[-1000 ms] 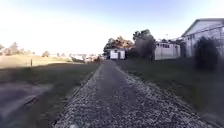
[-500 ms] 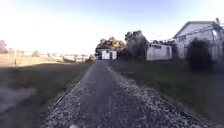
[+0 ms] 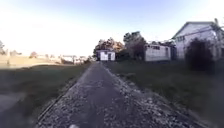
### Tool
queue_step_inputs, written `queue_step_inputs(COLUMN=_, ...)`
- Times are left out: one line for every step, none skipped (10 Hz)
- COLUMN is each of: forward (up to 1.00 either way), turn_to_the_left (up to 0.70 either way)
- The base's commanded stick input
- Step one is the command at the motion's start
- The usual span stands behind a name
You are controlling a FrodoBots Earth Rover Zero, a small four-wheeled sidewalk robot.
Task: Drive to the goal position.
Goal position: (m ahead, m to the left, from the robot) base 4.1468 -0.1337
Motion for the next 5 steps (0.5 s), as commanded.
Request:
queue_step_inputs(forward=0.85, turn_to_the_left=0.0)
queue_step_inputs(forward=0.85, turn_to_the_left=0.16)
queue_step_inputs(forward=0.85, turn_to_the_left=0.34)
queue_step_inputs(forward=0.85, turn_to_the_left=0.34)
queue_step_inputs(forward=0.85, turn_to_the_left=0.22)
